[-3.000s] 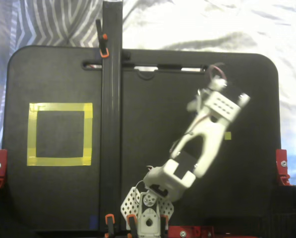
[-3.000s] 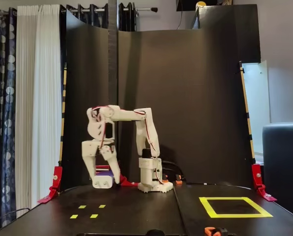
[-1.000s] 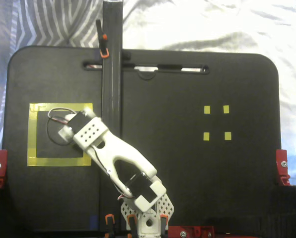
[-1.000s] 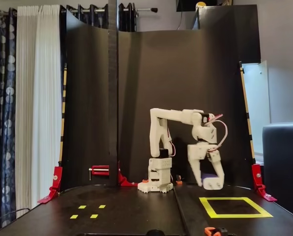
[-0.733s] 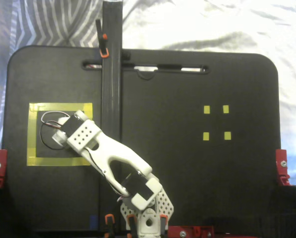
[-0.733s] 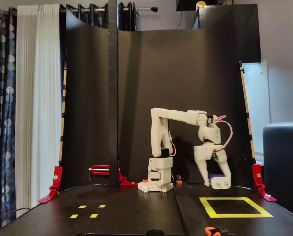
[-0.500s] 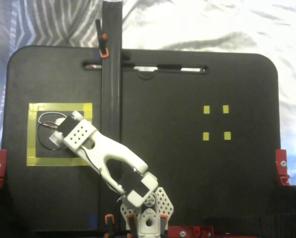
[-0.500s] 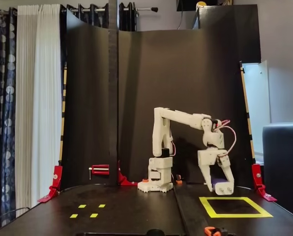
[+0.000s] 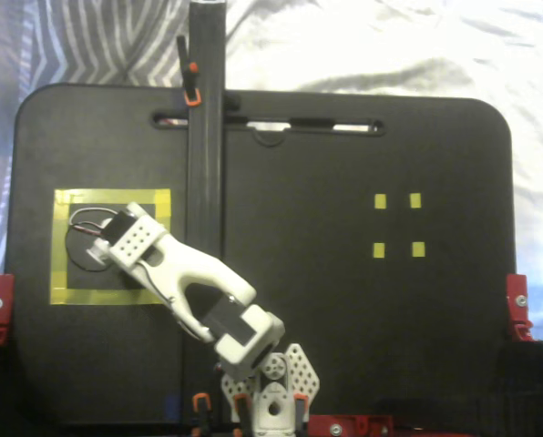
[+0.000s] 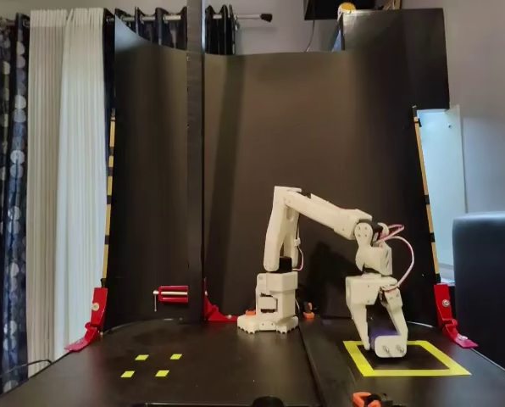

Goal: Grasp a block and put it in the designated area.

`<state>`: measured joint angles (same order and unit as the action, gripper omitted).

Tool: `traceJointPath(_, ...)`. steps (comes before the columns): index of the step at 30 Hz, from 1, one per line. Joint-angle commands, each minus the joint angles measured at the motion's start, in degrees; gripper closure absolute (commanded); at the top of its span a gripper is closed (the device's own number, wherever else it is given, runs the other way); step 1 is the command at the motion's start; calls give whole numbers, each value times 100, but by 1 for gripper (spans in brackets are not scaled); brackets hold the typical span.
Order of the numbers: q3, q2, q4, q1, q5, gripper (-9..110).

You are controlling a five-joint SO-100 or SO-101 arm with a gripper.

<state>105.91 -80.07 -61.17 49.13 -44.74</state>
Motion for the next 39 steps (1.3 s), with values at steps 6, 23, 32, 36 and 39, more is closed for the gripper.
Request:
traceJointPath(6,-62,255,141,18,18,82)
traceJointPath(23,-123,255,-9,-9,-53,67)
traceJointPath(32,-246,246,-299,-35,-264,57)
traceJointPath(36,-308,246,-334,-70,-272,57)
traceJointPath(39,-439,211,-492,-114,-281,57)
